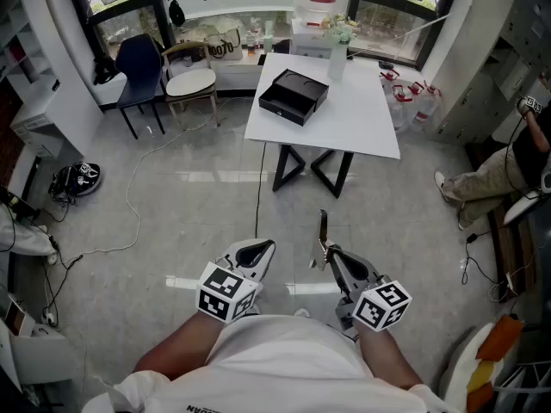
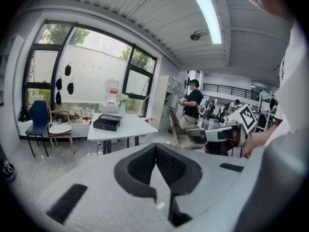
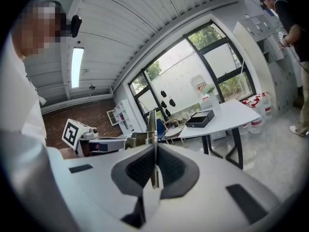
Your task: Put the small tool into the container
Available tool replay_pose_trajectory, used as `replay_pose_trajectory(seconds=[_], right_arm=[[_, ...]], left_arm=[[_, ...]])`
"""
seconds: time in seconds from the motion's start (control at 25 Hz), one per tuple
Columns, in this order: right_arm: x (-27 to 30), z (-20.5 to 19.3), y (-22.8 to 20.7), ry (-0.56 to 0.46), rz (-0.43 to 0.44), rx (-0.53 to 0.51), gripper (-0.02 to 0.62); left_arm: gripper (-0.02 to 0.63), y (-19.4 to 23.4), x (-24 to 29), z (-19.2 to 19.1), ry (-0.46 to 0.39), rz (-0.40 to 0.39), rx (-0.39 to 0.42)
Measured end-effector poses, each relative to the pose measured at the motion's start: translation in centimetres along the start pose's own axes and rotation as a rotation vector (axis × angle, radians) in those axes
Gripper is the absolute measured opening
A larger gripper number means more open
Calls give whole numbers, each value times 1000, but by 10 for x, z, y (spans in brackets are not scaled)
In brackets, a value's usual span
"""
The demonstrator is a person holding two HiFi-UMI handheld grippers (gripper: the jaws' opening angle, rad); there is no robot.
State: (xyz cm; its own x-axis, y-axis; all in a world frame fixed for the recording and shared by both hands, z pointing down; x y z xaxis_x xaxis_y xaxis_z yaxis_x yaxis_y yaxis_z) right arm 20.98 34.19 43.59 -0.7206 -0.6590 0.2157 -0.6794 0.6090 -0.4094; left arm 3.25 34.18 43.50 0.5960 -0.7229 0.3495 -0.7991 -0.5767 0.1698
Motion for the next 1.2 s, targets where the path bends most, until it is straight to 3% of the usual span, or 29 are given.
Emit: replay_pose_trajectory(seconds=[0.4,0.56,0.68,1.2], right_arm=[[-10,0,-3,-3,3,2,11],[-17,6,-6,-37,45,40,11],[-20,4,-6,-4,63,16,11],[-59,-1,-57,43,68,37,11]], left_arm=[[9,-9,1,0,3,7,0],[9,-15,7,-1,7,15,-4],[9,-21,11,-5,22,23,-7],[9,-59,47,-7,19,64,-46]])
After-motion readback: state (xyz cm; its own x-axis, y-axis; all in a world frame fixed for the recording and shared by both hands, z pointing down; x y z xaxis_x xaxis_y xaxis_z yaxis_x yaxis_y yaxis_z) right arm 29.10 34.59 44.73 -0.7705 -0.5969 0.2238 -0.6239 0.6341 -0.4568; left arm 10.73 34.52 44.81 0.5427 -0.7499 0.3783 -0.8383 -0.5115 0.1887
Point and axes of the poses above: the fingertips, and each gripper's own axes: x forward along the fingers, y to its left, z out of its top, the point moved 3 cm from there along -x, backward along the fingers
